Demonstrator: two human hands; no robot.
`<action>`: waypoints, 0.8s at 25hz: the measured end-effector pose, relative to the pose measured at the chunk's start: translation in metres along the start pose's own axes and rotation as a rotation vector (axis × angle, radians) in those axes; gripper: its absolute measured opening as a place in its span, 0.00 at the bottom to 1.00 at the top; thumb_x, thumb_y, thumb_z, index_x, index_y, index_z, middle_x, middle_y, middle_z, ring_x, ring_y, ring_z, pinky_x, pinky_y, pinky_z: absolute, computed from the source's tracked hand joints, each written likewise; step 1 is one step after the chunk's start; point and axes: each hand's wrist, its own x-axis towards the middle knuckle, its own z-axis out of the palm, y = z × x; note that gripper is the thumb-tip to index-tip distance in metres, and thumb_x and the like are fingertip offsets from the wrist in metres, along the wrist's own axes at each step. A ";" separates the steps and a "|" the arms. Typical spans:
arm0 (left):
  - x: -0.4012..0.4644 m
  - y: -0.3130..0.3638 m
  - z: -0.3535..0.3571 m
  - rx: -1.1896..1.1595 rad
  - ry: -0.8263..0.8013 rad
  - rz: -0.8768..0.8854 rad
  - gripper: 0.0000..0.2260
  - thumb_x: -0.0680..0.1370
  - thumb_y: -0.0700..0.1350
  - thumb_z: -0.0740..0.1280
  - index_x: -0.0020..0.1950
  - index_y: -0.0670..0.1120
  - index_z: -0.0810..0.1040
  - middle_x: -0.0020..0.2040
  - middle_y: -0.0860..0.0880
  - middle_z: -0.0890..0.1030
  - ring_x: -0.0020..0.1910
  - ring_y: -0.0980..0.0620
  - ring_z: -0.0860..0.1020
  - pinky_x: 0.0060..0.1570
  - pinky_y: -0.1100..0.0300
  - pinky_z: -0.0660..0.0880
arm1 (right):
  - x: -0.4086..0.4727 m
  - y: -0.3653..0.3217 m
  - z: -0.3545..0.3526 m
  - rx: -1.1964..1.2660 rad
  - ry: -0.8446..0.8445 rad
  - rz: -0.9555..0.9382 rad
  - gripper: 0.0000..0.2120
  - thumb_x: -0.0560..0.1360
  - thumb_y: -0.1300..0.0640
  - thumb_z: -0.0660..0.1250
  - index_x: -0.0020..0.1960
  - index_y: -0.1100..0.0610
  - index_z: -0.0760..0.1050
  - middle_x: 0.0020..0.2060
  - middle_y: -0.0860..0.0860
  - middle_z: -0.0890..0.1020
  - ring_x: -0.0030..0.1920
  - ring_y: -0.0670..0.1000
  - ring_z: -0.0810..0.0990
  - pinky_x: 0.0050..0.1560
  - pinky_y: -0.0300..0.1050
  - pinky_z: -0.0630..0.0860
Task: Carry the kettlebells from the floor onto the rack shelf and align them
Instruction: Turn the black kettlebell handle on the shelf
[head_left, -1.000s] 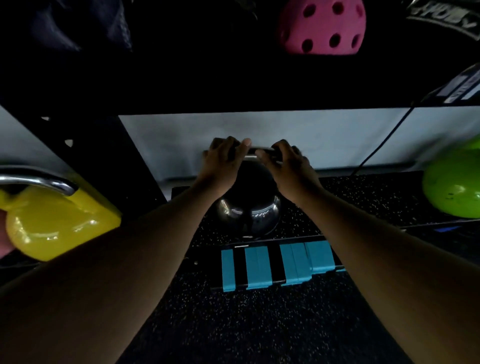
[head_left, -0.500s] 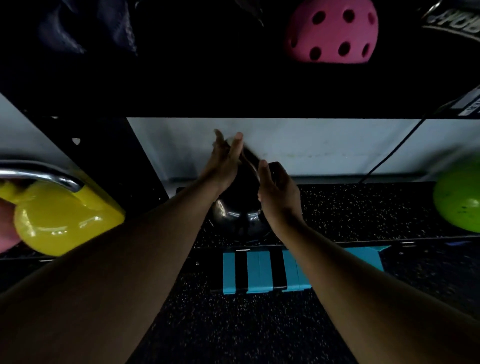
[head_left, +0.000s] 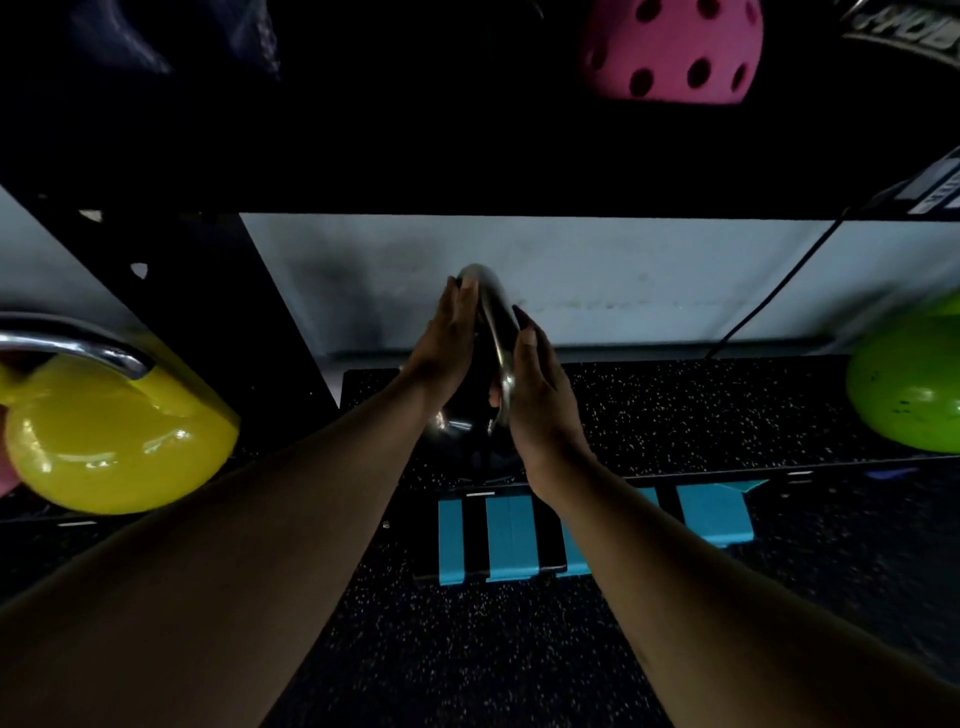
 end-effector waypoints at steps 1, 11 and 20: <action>0.001 0.001 -0.001 -0.009 -0.013 -0.002 0.28 0.80 0.65 0.46 0.78 0.57 0.50 0.79 0.43 0.57 0.75 0.42 0.60 0.71 0.51 0.59 | 0.001 0.001 0.002 0.012 -0.003 0.003 0.21 0.83 0.44 0.49 0.75 0.41 0.62 0.57 0.56 0.76 0.44 0.47 0.77 0.34 0.34 0.72; 0.001 0.011 -0.009 -0.012 -0.029 0.060 0.23 0.83 0.57 0.46 0.78 0.57 0.51 0.79 0.47 0.55 0.76 0.45 0.57 0.65 0.58 0.57 | 0.004 0.008 0.015 0.082 -0.027 0.003 0.21 0.84 0.46 0.51 0.75 0.44 0.63 0.69 0.51 0.75 0.55 0.39 0.79 0.45 0.31 0.78; -0.004 0.011 -0.014 0.019 -0.050 0.025 0.23 0.82 0.60 0.46 0.77 0.61 0.49 0.80 0.46 0.53 0.76 0.43 0.57 0.73 0.44 0.57 | 0.004 0.010 0.011 0.028 -0.019 0.003 0.21 0.84 0.45 0.50 0.75 0.44 0.63 0.53 0.44 0.80 0.42 0.31 0.81 0.36 0.26 0.75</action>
